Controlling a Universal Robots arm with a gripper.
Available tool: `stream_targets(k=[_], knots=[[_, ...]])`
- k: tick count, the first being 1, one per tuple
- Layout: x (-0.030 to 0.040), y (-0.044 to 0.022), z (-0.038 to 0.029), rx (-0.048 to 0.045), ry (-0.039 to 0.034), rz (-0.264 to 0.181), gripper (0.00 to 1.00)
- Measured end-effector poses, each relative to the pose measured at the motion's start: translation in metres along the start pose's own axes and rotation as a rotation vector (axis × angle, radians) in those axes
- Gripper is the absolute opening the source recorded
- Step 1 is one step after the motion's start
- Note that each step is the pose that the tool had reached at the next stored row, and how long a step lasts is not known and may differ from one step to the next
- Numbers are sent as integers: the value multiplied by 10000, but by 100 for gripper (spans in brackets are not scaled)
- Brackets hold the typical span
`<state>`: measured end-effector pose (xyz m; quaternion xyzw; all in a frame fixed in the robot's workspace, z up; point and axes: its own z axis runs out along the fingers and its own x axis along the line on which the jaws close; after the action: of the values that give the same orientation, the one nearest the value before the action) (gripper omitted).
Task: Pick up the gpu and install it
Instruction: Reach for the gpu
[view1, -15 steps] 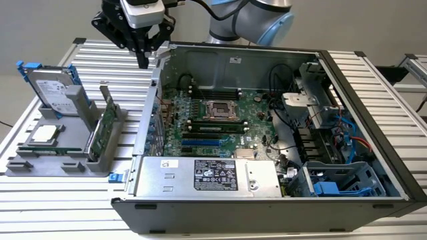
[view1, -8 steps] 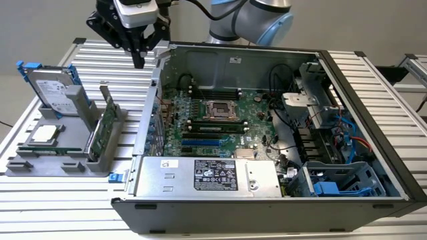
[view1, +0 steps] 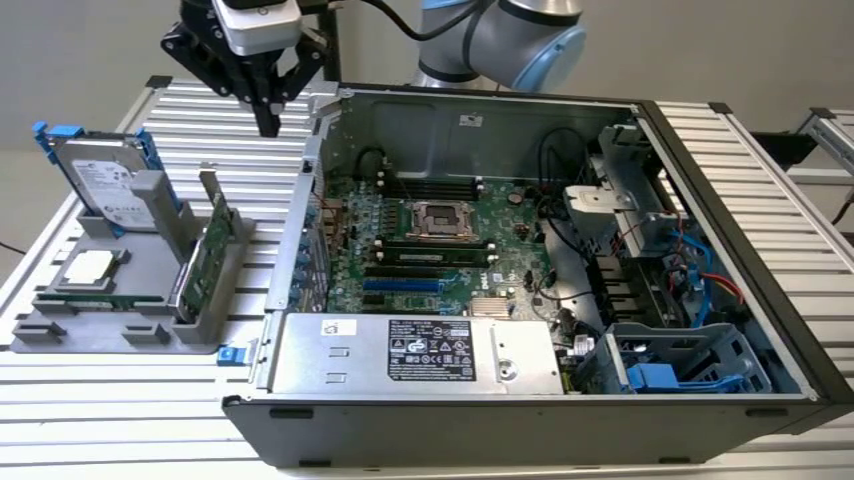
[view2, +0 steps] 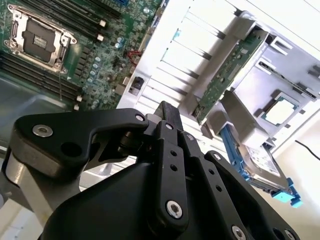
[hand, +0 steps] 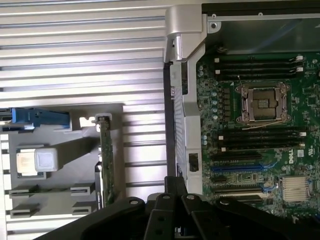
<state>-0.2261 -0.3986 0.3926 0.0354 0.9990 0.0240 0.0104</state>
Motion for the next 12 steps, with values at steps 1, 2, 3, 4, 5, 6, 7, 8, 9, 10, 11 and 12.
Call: stream_targets(k=[1,2,3,4,5,6,7,8,9,10,11,12], knots=[[11,-1,0,0,0,0,0],[22,-2,-1,0,0,-1,0],[33,-2,-1,0,0,0,0],[45,-3,-1,0,0,-1,0],[55,-4,-1,-1,-1,0,0],[65,-5,-1,-1,0,-1,0],[72,-5,-1,0,0,0,0],[78,-6,-2,0,0,-1,0],[85,-6,-2,0,0,-1,0],[92,-6,-2,0,0,-1,0],[99,-7,-2,0,0,0,0],[108,-8,-3,0,1,0,0]])
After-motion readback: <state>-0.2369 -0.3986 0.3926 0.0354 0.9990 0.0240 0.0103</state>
